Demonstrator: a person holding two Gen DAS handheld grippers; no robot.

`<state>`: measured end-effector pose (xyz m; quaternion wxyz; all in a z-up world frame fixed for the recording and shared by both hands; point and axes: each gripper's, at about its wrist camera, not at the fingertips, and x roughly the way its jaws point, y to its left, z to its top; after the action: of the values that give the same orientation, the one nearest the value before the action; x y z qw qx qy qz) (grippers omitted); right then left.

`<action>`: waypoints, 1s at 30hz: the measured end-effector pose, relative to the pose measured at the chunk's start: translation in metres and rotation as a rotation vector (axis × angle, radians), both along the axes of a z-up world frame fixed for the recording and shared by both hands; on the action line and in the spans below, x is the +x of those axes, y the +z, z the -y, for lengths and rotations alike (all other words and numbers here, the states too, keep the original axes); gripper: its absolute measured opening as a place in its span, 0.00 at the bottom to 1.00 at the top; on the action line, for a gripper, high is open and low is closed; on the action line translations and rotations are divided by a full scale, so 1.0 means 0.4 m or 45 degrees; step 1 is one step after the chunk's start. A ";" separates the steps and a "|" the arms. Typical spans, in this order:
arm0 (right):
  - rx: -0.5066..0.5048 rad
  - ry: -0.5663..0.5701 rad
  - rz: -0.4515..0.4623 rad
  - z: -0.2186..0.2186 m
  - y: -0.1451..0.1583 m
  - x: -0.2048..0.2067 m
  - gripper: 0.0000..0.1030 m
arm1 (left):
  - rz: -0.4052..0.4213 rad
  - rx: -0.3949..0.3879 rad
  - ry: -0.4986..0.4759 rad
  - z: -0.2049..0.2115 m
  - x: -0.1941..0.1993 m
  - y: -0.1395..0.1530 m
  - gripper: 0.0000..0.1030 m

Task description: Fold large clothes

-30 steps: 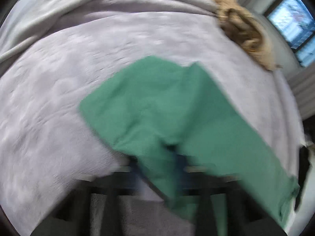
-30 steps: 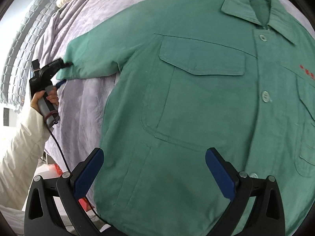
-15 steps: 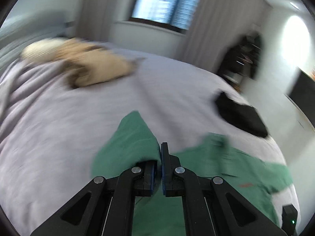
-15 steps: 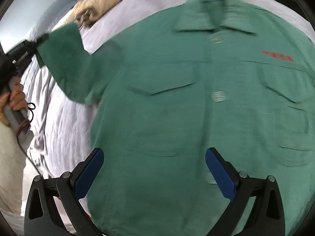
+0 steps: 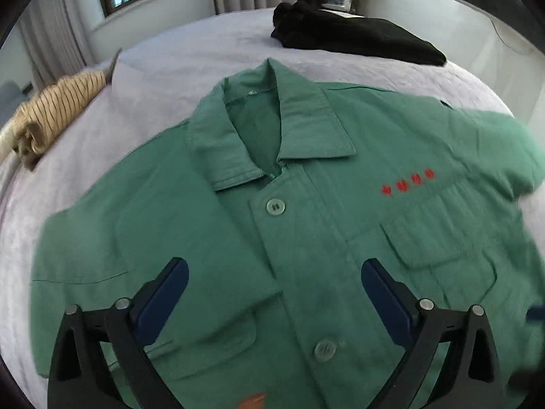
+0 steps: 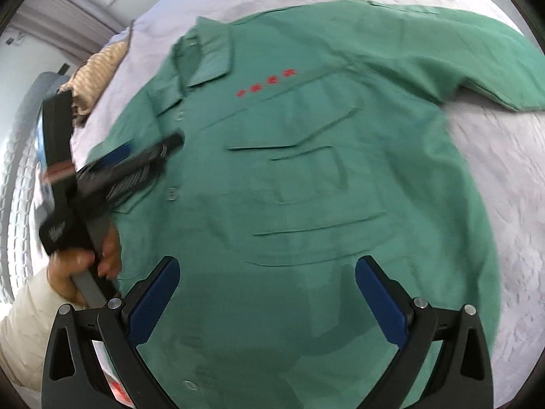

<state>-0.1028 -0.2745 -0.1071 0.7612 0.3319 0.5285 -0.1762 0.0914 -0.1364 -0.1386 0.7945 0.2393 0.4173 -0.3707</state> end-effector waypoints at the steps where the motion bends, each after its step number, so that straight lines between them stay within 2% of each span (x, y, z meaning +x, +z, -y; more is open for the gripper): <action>1: -0.016 -0.001 -0.004 0.005 0.004 0.002 1.00 | 0.012 0.014 -0.006 -0.014 -0.004 0.001 0.99; 4: -0.071 0.061 0.005 0.005 0.026 0.043 1.00 | 0.059 0.003 0.072 -0.119 -0.010 0.039 0.99; 6: -0.113 0.145 0.032 -0.009 0.043 0.085 1.00 | 0.096 0.017 0.193 -0.216 0.003 0.057 0.99; 8: -0.194 0.285 0.064 -0.059 0.065 0.182 1.00 | 0.124 0.061 0.378 -0.329 0.033 0.057 0.99; 11: -0.333 0.500 0.111 -0.161 0.068 0.343 1.00 | 0.085 0.119 0.606 -0.453 0.106 0.017 0.99; 13: -0.425 0.615 0.107 -0.233 0.038 0.455 1.00 | 0.037 0.134 0.692 -0.487 0.148 -0.026 0.99; 16: -0.512 0.691 0.096 -0.310 -0.022 0.568 1.00 | 0.085 0.163 0.753 -0.494 0.175 -0.071 0.99; 17: -0.575 0.703 0.049 -0.327 -0.058 0.600 1.00 | 0.123 0.186 0.778 -0.492 0.183 -0.087 0.99; 19: -0.709 0.683 -0.099 -0.338 -0.129 0.644 0.97 | 0.099 0.177 0.802 -0.496 0.198 -0.106 0.99; 20: -0.692 0.665 -0.118 -0.323 -0.149 0.649 0.89 | 0.083 0.160 0.820 -0.503 0.206 -0.111 0.99; 21: -0.608 0.644 -0.077 -0.301 -0.146 0.641 0.57 | 0.079 0.150 0.835 -0.509 0.212 -0.114 0.99; 22: -0.594 0.578 -0.067 -0.267 -0.124 0.622 0.27 | 0.078 0.147 0.842 -0.516 0.215 -0.115 0.99; 23: -0.573 0.537 -0.035 -0.240 -0.099 0.609 0.21 | 0.076 0.142 0.851 -0.518 0.220 -0.117 0.99; 25: -0.413 0.402 0.113 -0.149 -0.030 0.558 0.20 | 0.070 0.138 0.866 -0.527 0.222 -0.117 0.99; 27: -0.346 0.281 0.186 -0.070 0.013 0.504 0.20 | 0.071 0.138 0.872 -0.528 0.226 -0.121 0.99; 30: -0.146 0.125 0.247 0.064 0.003 0.424 0.20 | 0.088 0.141 0.865 -0.524 0.214 -0.126 0.99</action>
<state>0.0668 -0.3000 -0.1058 0.8342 0.2770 0.4571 -0.1360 0.1770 0.0733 -0.1889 0.8721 0.1419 0.4653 -0.0535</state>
